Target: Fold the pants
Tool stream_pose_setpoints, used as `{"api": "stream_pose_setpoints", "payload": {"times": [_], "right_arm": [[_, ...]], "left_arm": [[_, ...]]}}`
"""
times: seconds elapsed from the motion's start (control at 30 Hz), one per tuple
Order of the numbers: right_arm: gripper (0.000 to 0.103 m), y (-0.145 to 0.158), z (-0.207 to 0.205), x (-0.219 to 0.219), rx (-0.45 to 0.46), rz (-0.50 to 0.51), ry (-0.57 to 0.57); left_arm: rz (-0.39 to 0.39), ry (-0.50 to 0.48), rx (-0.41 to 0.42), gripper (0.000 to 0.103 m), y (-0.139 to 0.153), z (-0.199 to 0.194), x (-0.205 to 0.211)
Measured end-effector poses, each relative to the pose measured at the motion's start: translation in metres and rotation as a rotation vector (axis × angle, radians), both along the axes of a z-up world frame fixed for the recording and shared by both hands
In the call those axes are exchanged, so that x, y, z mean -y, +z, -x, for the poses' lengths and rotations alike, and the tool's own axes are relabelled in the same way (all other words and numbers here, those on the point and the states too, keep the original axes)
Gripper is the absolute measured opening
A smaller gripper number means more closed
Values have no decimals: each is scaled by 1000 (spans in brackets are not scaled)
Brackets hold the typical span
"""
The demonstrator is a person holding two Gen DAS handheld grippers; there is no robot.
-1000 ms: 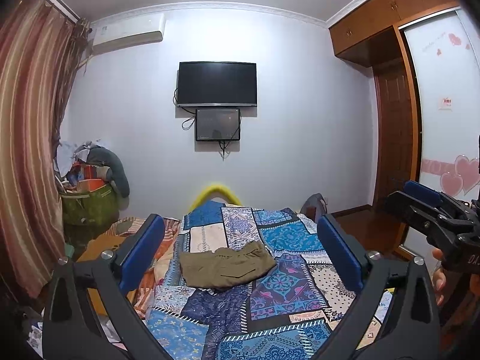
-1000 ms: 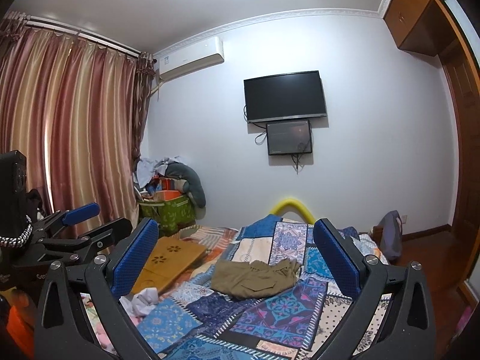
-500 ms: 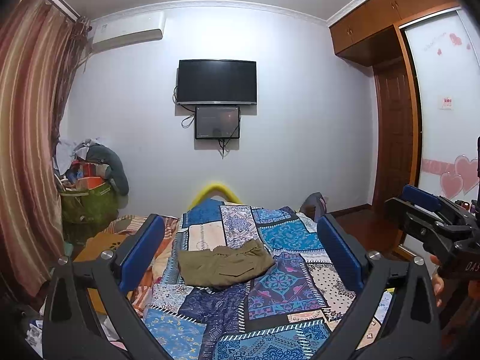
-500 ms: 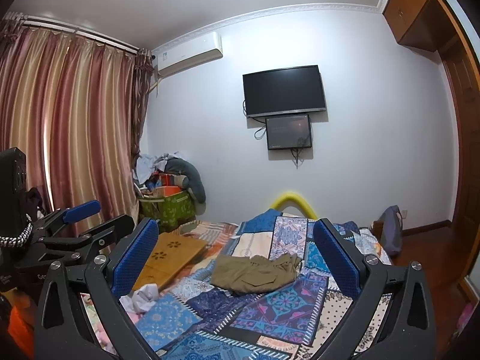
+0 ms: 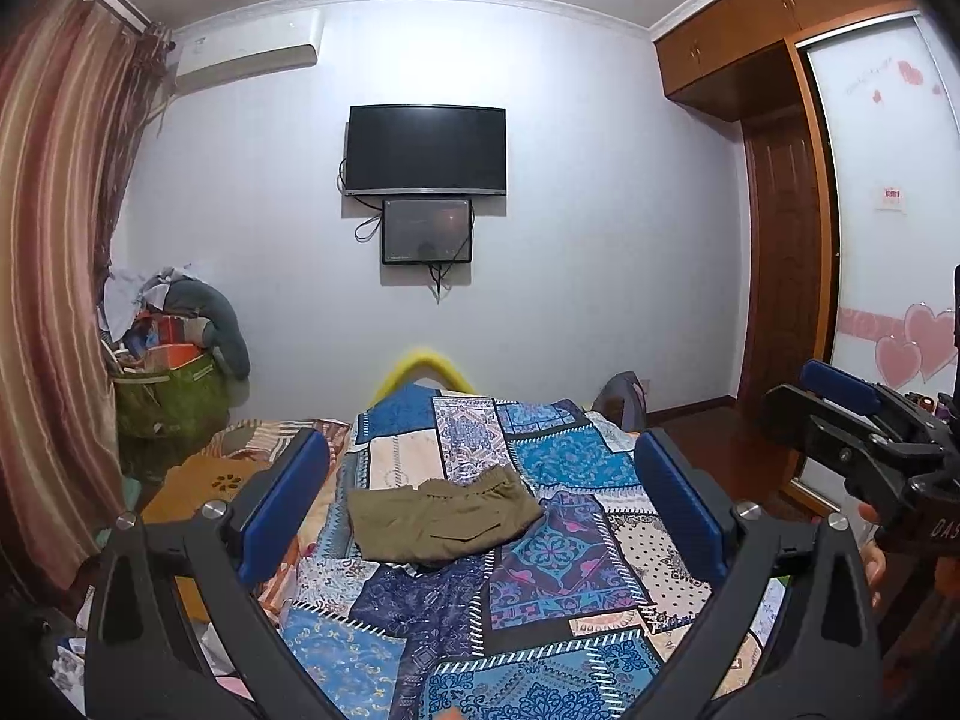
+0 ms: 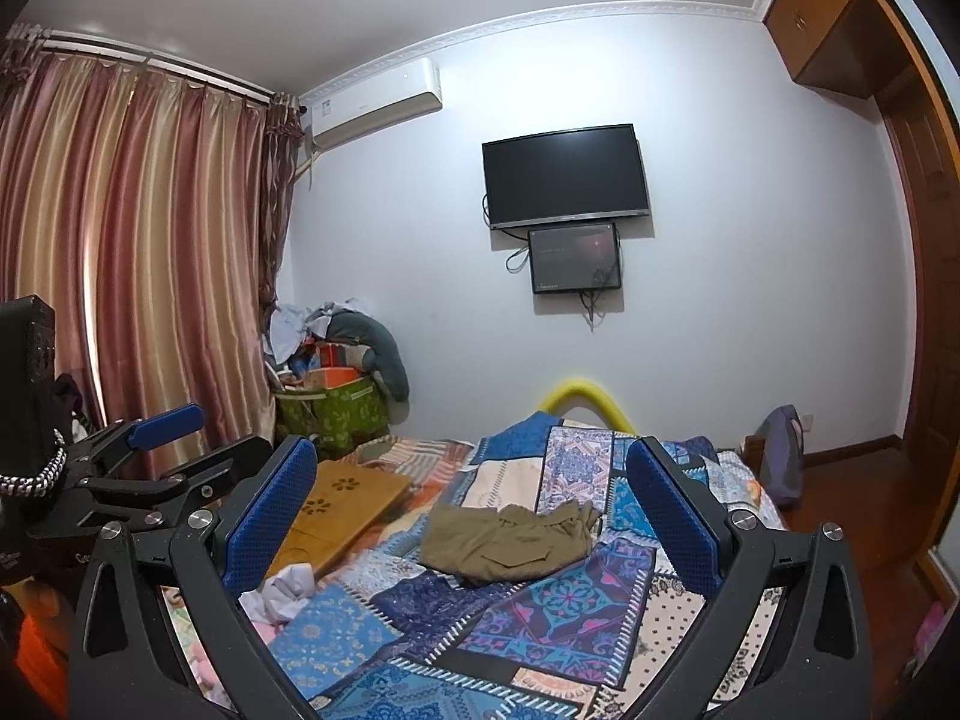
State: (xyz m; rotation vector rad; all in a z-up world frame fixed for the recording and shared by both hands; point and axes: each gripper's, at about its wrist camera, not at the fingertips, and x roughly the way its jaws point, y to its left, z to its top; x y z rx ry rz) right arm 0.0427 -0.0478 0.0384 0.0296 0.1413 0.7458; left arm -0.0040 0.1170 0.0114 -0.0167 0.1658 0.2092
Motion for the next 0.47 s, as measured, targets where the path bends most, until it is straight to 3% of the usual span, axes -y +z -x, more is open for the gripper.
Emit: {"api": "stream_pose_setpoints", "payload": {"times": [0.47], "right_arm": [[103,-4,-4,2,-10,10,-13]], "left_arm": [[5,-21,-6,103,0,-3,1]]}}
